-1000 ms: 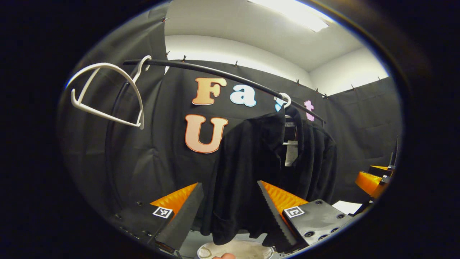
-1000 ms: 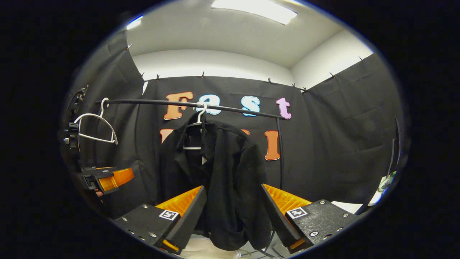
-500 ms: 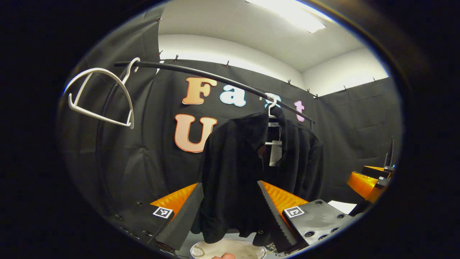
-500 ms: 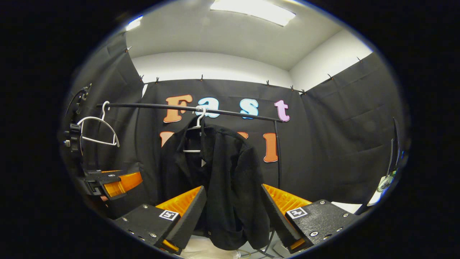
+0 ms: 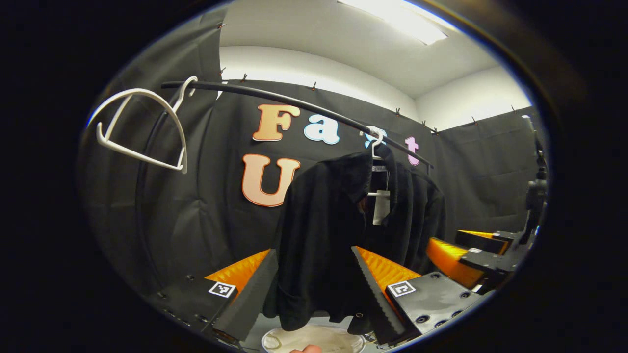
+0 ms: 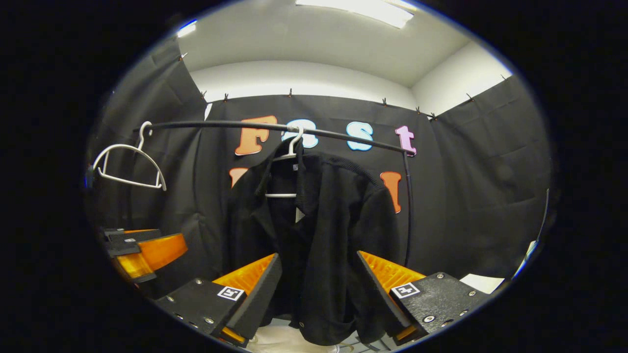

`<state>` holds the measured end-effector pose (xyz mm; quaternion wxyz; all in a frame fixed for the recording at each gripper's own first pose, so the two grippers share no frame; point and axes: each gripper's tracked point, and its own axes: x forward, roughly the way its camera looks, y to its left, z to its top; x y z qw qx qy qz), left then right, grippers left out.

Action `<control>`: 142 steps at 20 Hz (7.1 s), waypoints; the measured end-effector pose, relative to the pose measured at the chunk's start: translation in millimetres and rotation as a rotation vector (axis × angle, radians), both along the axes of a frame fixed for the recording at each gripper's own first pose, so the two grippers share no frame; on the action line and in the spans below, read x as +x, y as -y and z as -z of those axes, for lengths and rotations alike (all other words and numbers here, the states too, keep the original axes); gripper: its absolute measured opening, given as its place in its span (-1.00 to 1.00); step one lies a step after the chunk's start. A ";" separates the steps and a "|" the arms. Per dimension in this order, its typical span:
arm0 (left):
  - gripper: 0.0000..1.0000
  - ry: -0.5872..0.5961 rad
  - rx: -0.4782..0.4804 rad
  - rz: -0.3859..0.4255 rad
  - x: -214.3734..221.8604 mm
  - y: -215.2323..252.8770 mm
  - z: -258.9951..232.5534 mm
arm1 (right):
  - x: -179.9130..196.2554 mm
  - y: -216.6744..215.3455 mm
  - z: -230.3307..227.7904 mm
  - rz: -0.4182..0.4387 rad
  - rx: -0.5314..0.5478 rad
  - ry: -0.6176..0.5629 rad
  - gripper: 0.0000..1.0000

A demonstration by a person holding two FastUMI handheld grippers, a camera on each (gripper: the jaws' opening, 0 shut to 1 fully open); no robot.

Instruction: Grasp the clothes on the hanger with both hands and then place them into the laundry hamper below.

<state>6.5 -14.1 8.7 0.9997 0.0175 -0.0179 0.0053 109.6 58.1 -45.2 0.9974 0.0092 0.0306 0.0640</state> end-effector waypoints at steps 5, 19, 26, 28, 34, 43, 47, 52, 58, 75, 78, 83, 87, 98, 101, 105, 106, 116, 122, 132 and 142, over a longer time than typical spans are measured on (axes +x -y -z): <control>0.93 -0.012 0.011 -0.043 -12.5 -22.6 7.3 | 92.1 -11.9 29.6 0.112 -0.084 -0.010 0.87; 0.91 -0.049 0.018 0.082 34.9 2.1 23.9 | 128.1 51.9 36.4 0.200 -0.240 -0.031 -0.56; 1.00 -0.051 -0.017 0.225 123.1 63.1 36.8 | 93.2 66.1 5.1 0.159 -0.053 -0.037 -0.81; 0.86 -0.041 -0.006 0.216 153.2 73.1 38.5 | 89.5 69.9 4.6 0.147 -0.029 -0.041 -0.95; 0.93 -0.002 0.024 0.171 221.8 82.4 44.8 | 80.7 65.2 -1.9 0.107 -0.008 -0.035 -0.95; 0.43 0.083 0.073 0.028 247.4 16.0 27.3 | 65.9 65.1 -13.8 0.076 -0.025 -0.018 -0.94; -0.49 0.078 0.091 0.024 232.0 -2.0 15.8 | 58.2 61.1 -21.6 0.072 -0.017 0.005 -0.94; -0.75 0.143 0.159 0.038 216.1 -4.9 -18.3 | 51.3 65.3 -30.7 0.084 0.009 0.035 -0.84; -0.82 0.317 0.250 -0.126 198.9 -39.8 -94.0 | 47.3 102.6 -88.5 0.134 -0.077 0.129 -1.00; -0.82 0.482 0.381 -0.284 261.9 -89.7 -162.9 | 196.2 187.4 -142.0 0.198 -0.106 0.106 -1.00; -0.82 0.426 0.362 -0.300 280.9 -99.1 -143.6 | 201.1 176.9 -114.7 0.184 -0.093 0.086 -1.00; -0.81 0.307 0.367 -0.290 303.8 -115.1 -100.0 | 198.3 162.3 -63.7 0.169 -0.046 0.018 -1.00; -0.82 0.241 0.380 -0.309 295.0 -123.3 -73.1 | 182.8 148.0 -31.5 0.168 -0.012 -0.020 -1.00; -0.82 0.064 0.393 -0.326 217.7 -143.1 5.5 | 103.3 94.1 32.2 0.039 -0.043 -0.106 -1.00; -0.82 0.023 0.364 -0.334 179.3 -143.8 6.7 | 78.4 66.1 23.6 -0.029 -0.027 -0.101 -0.99; -0.81 -0.044 0.304 -0.325 142.3 -138.0 25.4 | 52.4 21.6 24.2 -0.120 0.004 -0.108 -0.99; -0.81 -0.059 0.296 -0.316 134.3 -134.0 32.4 | 49.1 13.2 27.9 -0.142 0.015 -0.116 -0.99; -0.81 -0.301 0.183 -0.201 86.4 -91.7 133.3 | 13.3 -67.8 104.8 -0.280 0.082 -0.292 -0.96; -0.81 -0.460 0.148 -0.145 74.9 -78.8 196.6 | -9.9 -89.7 172.3 -0.298 0.053 -0.439 -0.96; -0.80 -0.724 0.067 -0.191 51.1 -98.5 278.6 | -38.0 -98.6 245.5 -0.298 -0.010 -0.655 -0.86; -0.71 -0.872 0.086 -0.249 30.3 -119.0 310.5 | -59.1 -93.3 291.0 -0.282 -0.065 -0.806 -0.75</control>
